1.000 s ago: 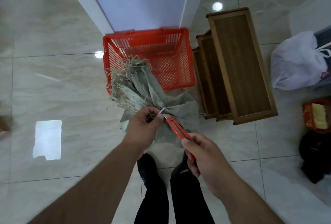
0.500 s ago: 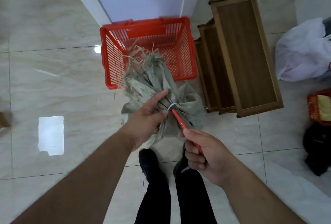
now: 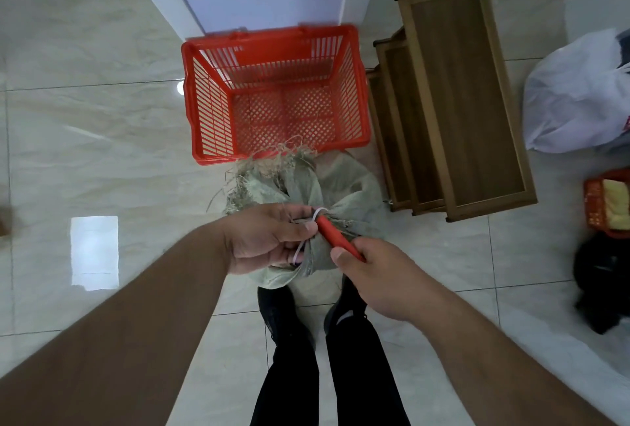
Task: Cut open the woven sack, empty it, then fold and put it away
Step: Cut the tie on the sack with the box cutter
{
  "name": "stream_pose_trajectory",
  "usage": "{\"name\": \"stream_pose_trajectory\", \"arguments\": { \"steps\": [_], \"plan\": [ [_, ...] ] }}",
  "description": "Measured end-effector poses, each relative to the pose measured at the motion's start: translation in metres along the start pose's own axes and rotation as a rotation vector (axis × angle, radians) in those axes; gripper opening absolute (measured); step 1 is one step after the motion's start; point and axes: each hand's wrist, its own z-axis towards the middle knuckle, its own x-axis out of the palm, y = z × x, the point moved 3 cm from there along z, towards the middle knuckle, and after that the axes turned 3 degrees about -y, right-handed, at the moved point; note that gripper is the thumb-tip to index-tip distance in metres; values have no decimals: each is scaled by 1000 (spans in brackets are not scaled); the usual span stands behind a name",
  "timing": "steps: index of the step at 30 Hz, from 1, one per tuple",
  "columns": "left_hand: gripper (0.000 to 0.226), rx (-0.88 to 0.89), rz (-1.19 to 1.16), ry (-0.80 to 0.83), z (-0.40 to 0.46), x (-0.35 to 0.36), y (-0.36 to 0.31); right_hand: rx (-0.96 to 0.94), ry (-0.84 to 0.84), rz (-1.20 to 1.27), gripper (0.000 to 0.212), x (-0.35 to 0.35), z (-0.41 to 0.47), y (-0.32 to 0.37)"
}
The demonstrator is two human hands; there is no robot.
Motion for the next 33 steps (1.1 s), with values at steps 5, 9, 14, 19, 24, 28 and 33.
{"name": "stream_pose_trajectory", "arguments": {
  "steps": [5, 9, 14, 19, 24, 28, 33],
  "plan": [
    [12, 17, 241, -162, 0, 0, -3, -127, -198, -286, 38, 0, -4, 0],
    [19, 204, 571, -372, 5, -5, -2, -178, -229, -335, 35, -10, -10, 0],
    [15, 351, 758, -499, 14, 0, -12, -149, -245, -373, 42, -28, -10, -2],
    [21, 278, 1059, -565, 17, -7, -15, -97, -438, -90, 39, -46, -32, 6],
    [13, 180, 860, -655, -14, -46, 26, 81, -350, 64, 40, -81, -32, -4],
    [11, 274, 727, -647, -3, -17, 15, 73, -196, 175, 37, -22, -15, -2],
    [22, 336, 707, -650, -5, -6, 16, -41, -301, 354, 15, -20, 9, 20]
  ]
}}
